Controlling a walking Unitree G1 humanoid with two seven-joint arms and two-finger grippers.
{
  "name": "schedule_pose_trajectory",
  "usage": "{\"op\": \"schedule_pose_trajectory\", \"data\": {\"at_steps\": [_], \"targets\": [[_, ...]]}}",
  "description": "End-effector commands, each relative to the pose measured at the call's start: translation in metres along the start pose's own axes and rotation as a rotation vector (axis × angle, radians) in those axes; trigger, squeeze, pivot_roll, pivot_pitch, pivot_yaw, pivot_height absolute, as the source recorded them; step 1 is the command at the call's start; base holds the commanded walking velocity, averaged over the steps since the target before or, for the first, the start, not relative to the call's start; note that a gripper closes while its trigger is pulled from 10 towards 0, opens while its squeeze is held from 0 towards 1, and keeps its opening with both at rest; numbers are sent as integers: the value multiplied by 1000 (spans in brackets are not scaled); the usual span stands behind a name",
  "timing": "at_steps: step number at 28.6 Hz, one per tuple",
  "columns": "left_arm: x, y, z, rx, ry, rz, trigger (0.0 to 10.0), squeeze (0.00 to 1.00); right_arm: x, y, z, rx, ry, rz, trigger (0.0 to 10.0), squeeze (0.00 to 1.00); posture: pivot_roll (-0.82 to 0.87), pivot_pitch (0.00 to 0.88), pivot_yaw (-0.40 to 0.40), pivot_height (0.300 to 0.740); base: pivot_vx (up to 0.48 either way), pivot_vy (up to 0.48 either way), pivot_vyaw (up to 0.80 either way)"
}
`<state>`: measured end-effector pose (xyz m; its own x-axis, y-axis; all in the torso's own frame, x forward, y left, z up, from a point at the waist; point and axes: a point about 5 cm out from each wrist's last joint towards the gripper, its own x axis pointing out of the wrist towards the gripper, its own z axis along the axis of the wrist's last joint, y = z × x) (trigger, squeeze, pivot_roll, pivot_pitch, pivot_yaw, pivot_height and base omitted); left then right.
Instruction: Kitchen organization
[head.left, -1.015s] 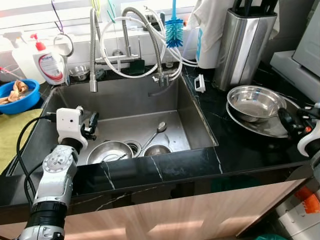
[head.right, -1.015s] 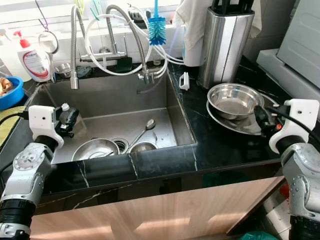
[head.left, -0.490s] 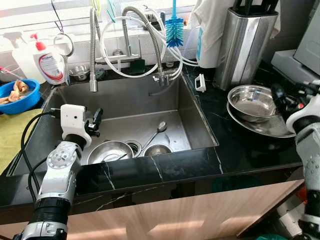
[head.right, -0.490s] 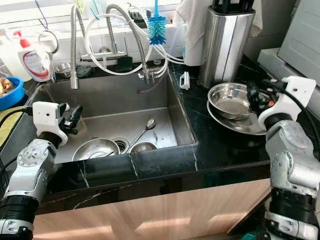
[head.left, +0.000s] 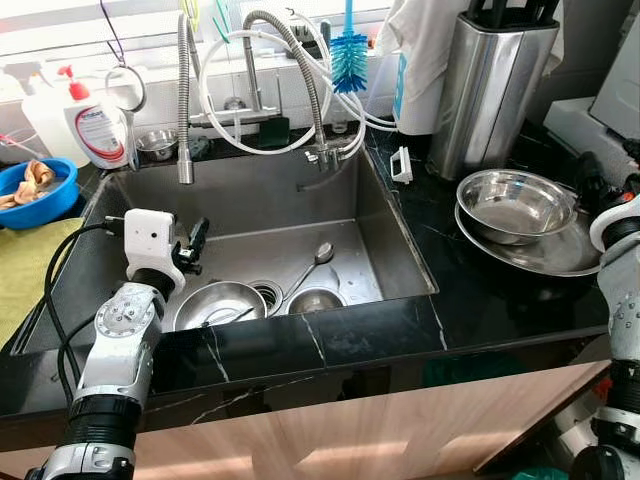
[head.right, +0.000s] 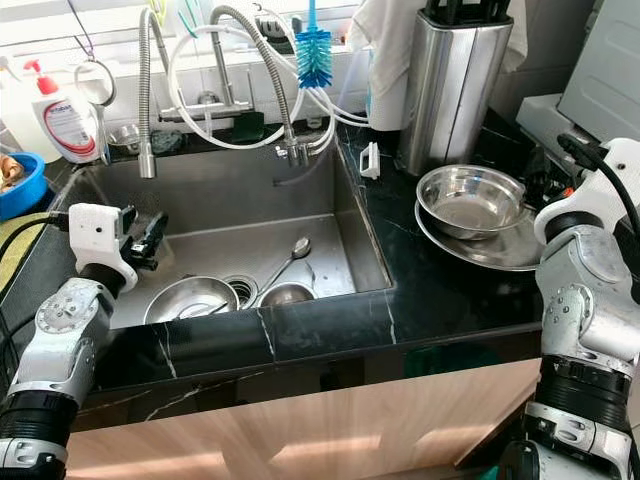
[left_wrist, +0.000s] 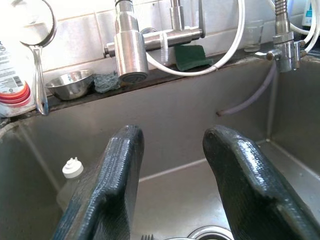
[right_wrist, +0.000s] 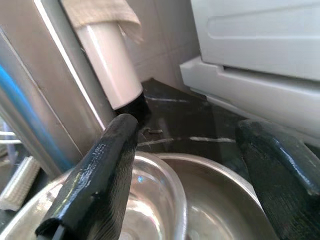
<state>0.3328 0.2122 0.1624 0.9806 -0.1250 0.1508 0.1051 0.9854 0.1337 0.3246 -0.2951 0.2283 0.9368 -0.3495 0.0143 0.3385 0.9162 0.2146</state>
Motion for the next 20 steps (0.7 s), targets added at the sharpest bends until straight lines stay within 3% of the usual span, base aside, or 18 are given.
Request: {"op": "schedule_pose_trajectory", "data": {"at_steps": [1, 20], "targets": [[0, 0, 4, 34, -6, -11, 10000, 0, 1, -2, -7, 11, 48, -14, 10000, 0, -81, 0, 72, 740, 0, 0, 0], [-1, -3, 3, 50, -2, -36, 10000, 0, 1, 3, -29, 37, 198, 10, 10000, 0, -78, 0, 71, 740, 0, 0, 0]]}}
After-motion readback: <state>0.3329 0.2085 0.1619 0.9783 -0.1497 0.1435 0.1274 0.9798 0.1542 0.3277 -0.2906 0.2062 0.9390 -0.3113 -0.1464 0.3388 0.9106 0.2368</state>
